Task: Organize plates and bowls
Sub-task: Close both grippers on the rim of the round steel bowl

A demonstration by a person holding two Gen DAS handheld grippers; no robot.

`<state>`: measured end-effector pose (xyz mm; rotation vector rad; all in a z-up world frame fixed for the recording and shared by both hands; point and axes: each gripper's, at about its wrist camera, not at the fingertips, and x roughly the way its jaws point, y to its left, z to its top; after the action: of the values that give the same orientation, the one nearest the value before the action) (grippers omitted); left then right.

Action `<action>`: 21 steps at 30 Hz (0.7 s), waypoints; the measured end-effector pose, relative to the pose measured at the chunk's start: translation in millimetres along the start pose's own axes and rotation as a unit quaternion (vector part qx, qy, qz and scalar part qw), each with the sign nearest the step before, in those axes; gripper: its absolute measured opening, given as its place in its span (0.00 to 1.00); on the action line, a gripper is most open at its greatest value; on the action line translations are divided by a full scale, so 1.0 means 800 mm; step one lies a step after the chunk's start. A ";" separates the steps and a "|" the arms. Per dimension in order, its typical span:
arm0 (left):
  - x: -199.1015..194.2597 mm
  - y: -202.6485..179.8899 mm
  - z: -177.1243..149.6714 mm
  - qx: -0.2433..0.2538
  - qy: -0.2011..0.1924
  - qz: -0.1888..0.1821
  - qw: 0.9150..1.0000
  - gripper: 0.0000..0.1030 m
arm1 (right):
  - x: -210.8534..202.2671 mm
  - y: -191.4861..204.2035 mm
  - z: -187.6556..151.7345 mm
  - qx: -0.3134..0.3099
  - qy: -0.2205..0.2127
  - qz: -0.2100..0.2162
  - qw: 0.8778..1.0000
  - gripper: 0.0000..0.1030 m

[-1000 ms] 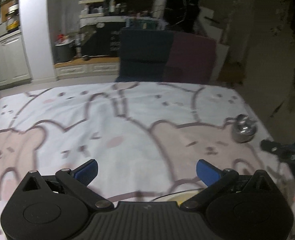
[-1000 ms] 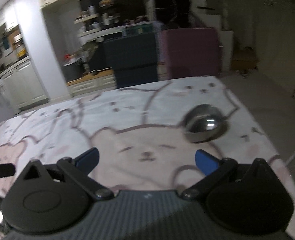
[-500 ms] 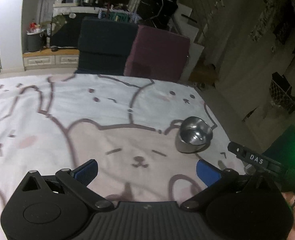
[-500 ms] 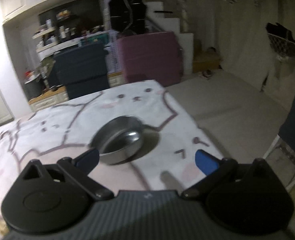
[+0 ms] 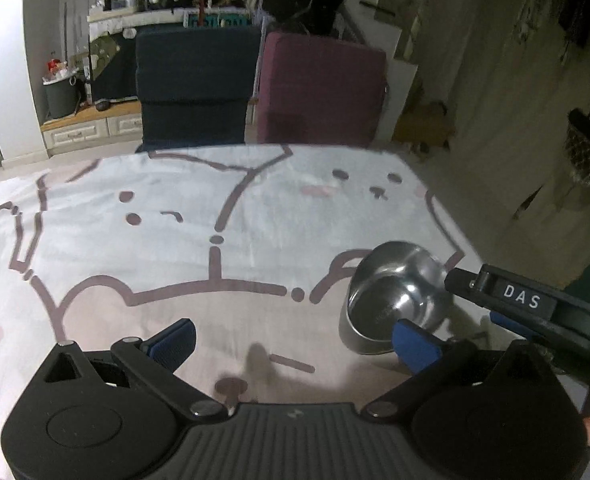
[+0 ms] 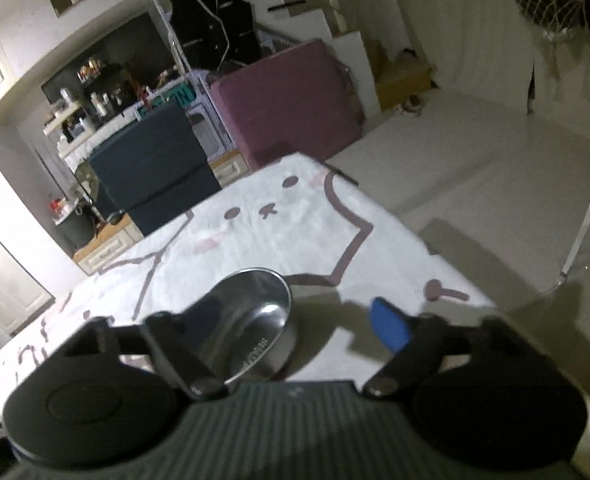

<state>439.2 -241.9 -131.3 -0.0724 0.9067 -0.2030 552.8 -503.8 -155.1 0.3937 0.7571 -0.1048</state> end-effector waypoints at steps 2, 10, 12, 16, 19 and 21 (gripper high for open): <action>0.015 -0.002 0.003 0.005 0.009 0.003 1.000 1.00 | 0.012 0.001 0.001 0.005 0.013 -0.011 1.000 0.66; 0.059 -0.006 0.013 0.026 0.037 0.000 0.999 1.00 | 0.036 0.002 0.002 0.020 0.035 -0.024 0.999 0.54; 0.068 -0.006 0.015 0.031 0.045 0.006 0.998 1.00 | 0.040 0.001 0.004 0.015 0.037 -0.035 0.999 0.53; 0.075 -0.001 0.014 0.037 0.045 0.015 0.998 1.00 | 0.044 0.001 0.008 0.007 0.036 -0.050 0.998 0.51; 0.074 0.003 0.014 0.033 0.047 0.010 0.998 1.00 | 0.044 0.004 0.008 -0.008 0.037 -0.056 0.998 0.50; 0.071 0.003 0.012 0.039 0.042 0.011 0.998 1.00 | 0.043 0.006 0.008 -0.021 0.037 -0.061 0.997 0.50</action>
<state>481.4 -251.5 -169.9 0.0190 0.9826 -0.2221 582.6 -499.9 -172.9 0.3128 0.8544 -0.1896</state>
